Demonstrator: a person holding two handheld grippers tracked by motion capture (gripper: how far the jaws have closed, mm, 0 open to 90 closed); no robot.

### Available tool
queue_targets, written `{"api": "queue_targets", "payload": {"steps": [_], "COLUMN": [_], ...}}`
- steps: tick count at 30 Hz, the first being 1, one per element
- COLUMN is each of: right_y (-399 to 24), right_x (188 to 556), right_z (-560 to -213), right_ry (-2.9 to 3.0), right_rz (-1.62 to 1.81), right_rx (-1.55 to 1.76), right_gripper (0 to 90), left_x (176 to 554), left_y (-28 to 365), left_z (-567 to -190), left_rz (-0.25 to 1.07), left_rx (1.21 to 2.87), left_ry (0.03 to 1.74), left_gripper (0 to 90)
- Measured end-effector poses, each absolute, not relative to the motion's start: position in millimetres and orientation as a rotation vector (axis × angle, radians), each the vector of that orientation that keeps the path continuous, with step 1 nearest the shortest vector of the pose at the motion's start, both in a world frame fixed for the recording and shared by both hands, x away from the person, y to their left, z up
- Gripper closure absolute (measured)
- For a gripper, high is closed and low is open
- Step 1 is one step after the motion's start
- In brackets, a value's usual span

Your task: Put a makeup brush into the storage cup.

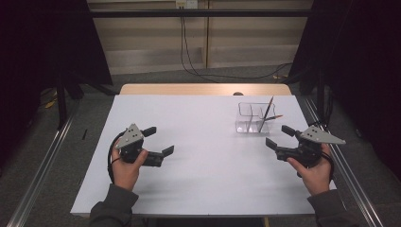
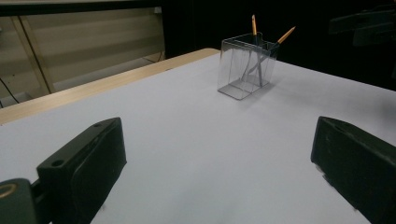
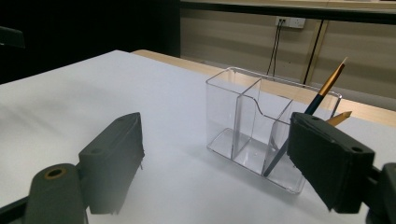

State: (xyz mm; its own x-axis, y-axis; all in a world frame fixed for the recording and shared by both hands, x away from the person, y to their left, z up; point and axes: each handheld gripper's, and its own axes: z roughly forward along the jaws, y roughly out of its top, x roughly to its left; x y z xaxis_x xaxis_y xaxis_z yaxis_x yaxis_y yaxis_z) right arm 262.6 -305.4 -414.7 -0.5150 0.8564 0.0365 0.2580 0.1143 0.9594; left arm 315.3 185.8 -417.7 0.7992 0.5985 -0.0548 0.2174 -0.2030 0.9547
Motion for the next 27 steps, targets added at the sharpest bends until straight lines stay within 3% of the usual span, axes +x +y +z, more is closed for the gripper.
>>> {"api": "queue_targets", "payload": {"steps": [27], "right_y": [-311], "right_x": [247], "right_z": [-418], "right_ry": [1.867], "right_rz": [1.399], "right_rx": [1.050], "right_gripper": [17.0], "left_x": [316], "left_y": [187], "left_z": [-418], "left_rz": [0.385], "left_rx": [1.777], "left_ry": [0.623], "left_gripper": [2.8]}}
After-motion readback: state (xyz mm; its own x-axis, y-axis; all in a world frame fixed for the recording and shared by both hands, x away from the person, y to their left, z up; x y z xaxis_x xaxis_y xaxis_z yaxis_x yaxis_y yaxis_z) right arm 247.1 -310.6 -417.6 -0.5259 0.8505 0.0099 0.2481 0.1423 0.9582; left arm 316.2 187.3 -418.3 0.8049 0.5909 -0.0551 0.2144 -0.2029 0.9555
